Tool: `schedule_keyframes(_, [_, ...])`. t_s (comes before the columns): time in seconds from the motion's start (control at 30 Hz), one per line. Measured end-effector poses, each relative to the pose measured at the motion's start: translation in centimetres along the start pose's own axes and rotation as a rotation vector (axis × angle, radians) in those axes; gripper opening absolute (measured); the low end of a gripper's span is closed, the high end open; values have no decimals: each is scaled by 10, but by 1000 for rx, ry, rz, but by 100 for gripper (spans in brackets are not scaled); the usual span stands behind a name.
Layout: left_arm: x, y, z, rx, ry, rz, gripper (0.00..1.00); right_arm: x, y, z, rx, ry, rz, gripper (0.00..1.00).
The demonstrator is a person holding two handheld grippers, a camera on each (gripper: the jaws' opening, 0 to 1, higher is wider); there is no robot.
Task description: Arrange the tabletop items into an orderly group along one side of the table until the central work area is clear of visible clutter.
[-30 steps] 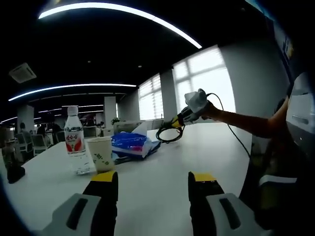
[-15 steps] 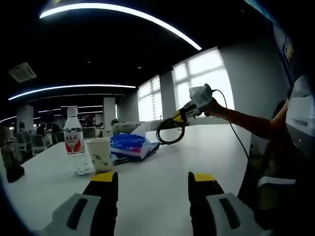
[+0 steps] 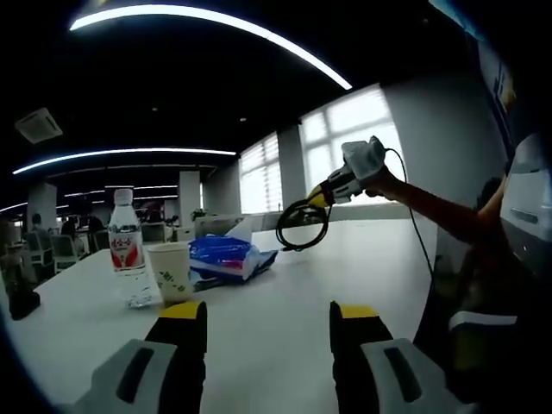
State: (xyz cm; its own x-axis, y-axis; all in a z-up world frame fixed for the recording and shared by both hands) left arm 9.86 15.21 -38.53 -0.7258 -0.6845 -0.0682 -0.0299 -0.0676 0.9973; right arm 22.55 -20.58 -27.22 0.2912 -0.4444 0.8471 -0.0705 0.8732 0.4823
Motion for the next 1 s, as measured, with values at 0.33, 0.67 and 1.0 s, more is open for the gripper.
schedule_keyframes(0.33, [1, 2, 3, 5, 5, 7, 56, -12, 8, 20, 21, 23, 37, 1])
schedule_keyframes(0.67, [4, 1, 3, 3, -1, 11, 56, -35, 7, 30, 17, 85, 63, 1])
schedule_keyframes(1.0, [5, 3, 3, 6, -5, 10, 56, -54, 13, 49, 34, 123, 80, 1])
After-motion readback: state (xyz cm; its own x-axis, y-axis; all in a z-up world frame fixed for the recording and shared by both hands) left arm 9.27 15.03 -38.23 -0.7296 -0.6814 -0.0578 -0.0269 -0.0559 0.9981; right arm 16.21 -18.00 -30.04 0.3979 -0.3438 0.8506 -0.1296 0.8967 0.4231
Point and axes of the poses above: the point that each gripper's makers call its tool centre point, and the gripper's own axes: z roughly backward along the fingers, x roughly to its right, y roughly out of its top, the point moved 10 cm from there along z, roughly backward along the fingers, and after that the axes turned 8 degrees about -y, right-handed, at the moved point
